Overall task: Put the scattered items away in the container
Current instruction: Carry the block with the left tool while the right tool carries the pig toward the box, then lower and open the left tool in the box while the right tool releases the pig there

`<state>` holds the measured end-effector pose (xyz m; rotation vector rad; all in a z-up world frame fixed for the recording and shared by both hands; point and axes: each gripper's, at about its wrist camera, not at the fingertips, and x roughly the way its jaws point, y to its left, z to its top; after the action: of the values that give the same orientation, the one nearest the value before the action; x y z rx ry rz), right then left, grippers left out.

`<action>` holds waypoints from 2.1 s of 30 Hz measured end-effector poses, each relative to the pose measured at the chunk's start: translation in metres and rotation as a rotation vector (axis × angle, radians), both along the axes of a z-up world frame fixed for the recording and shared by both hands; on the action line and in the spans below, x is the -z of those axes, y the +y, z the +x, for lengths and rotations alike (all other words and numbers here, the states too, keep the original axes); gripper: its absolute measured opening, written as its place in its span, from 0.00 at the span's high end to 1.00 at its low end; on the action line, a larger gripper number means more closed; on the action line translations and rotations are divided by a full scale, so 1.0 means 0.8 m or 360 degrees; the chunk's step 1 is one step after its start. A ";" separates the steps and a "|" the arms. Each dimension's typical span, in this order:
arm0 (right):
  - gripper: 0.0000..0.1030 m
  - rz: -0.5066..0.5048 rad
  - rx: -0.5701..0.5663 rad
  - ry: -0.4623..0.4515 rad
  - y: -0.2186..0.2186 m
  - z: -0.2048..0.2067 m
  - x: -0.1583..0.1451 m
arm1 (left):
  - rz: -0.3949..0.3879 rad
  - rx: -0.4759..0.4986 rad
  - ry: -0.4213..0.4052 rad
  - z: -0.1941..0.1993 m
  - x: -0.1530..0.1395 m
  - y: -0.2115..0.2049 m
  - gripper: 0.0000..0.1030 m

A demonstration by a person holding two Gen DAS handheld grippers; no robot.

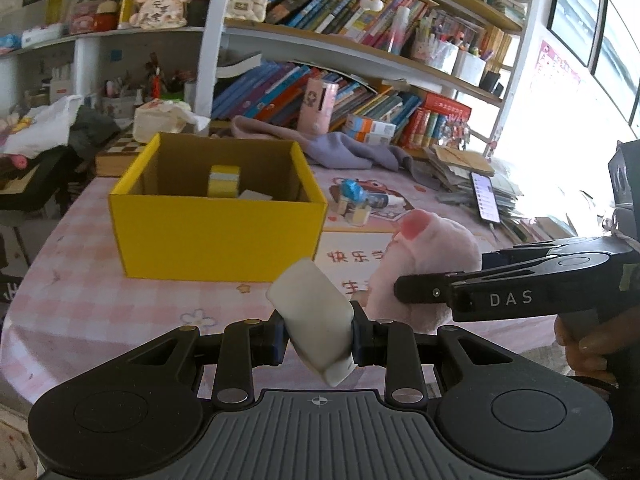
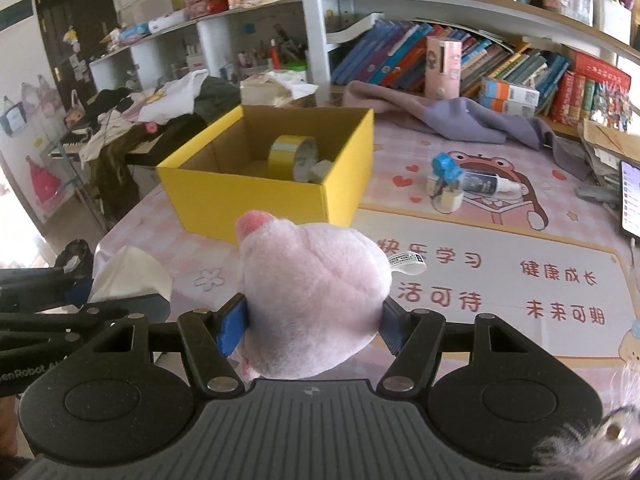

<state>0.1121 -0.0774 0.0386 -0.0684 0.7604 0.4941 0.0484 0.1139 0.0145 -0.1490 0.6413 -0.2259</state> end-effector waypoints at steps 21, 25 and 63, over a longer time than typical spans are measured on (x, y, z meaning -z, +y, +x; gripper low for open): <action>0.38 0.0012 -0.0232 -0.0065 0.053 0.029 -0.004 | 0.0061 -0.0130 0.0021 0.025 0.001 0.030 0.73; 0.38 0.0083 -0.0239 -0.0131 0.059 0.057 -0.019 | 0.0112 -0.0142 -0.0075 0.047 -0.019 0.040 0.73; 0.32 -0.0306 -0.0727 0.0140 0.189 0.294 0.065 | 0.0437 0.0027 0.0294 0.311 0.047 0.090 0.71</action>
<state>0.3475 0.0740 -0.0135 -0.4082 0.8804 0.8605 0.2973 0.1860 -0.0234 0.1010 0.8506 -0.1394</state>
